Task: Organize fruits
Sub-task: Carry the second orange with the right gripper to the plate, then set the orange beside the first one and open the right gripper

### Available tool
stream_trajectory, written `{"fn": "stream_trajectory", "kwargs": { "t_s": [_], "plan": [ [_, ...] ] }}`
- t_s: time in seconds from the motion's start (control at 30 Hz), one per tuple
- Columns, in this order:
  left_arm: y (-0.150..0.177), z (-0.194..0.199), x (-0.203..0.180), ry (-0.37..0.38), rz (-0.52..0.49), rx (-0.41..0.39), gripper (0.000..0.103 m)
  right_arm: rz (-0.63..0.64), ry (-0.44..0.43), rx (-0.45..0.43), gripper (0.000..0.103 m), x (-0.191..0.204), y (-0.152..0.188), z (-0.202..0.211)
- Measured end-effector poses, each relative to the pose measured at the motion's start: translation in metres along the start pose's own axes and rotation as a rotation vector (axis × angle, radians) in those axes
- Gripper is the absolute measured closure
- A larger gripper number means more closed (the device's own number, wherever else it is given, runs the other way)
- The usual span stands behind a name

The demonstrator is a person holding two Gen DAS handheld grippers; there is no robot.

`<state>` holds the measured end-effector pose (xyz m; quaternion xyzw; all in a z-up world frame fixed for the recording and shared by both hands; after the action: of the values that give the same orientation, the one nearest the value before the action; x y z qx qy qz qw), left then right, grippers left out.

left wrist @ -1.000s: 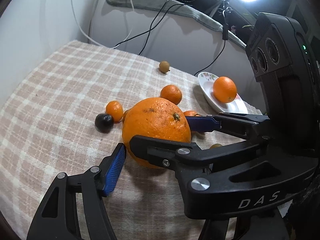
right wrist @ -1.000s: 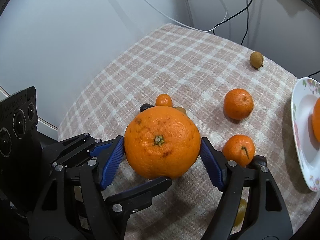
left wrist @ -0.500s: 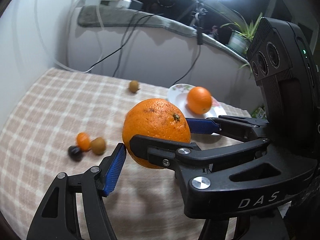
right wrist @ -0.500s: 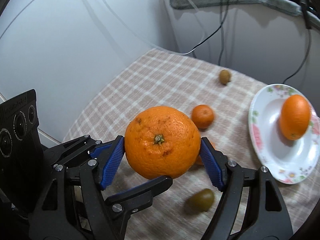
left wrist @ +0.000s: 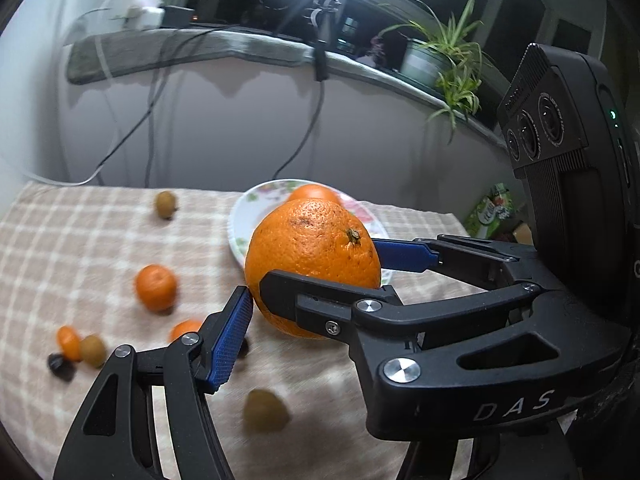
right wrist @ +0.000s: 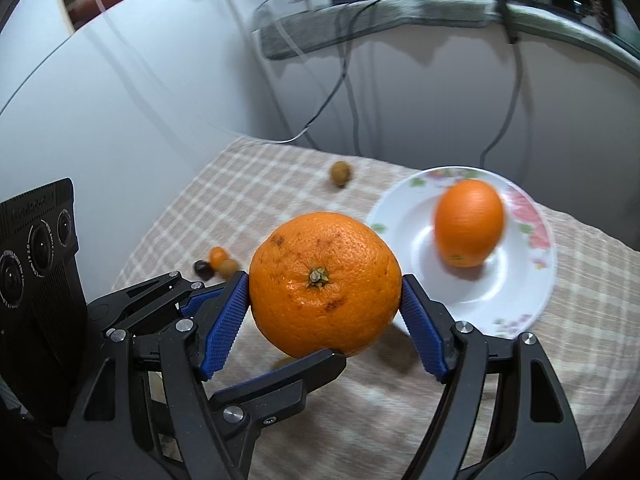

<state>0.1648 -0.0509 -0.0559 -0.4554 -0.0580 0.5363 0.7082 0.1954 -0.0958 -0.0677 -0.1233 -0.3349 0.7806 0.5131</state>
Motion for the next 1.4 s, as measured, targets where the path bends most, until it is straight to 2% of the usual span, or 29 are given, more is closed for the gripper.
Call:
{"fn": "stream_trajectory", "kwargs": {
  "t_s": [0.17, 0.6, 1.0, 1.4],
  "plan": [
    [-0.009, -0.023, -0.014, 0.030, -0.013, 0.022, 0.039, -0.033, 0.031, -0.011, 0.025, -0.029, -0.002, 0.005],
    [-0.022, -0.069, -0.033, 0.040, -0.040, 0.067, 0.039, -0.102, 0.052, -0.020, 0.025, -0.082, -0.005, -0.001],
    [-0.029, -0.093, -0.038, 0.018, -0.054, 0.085, 0.040, -0.118, 0.065, -0.022, 0.025, -0.107, -0.007, -0.010],
    [-0.028, -0.101, -0.045, 0.006, -0.093, 0.094, 0.040, -0.105, 0.068, -0.045, 0.025, -0.116, -0.004, -0.008]
  ]
}}
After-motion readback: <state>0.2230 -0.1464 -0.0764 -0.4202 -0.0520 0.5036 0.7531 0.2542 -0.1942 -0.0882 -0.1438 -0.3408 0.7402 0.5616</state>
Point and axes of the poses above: each gripper's, at about its wrist camera, not at the fingertips, and z roughly against the way its jaws point, x to its left, y to its underside, the point moved 6 cm from there along -z, roughly the way its jaws point, and after that the axes turned 8 degrees about y, right-handed, at the moved point
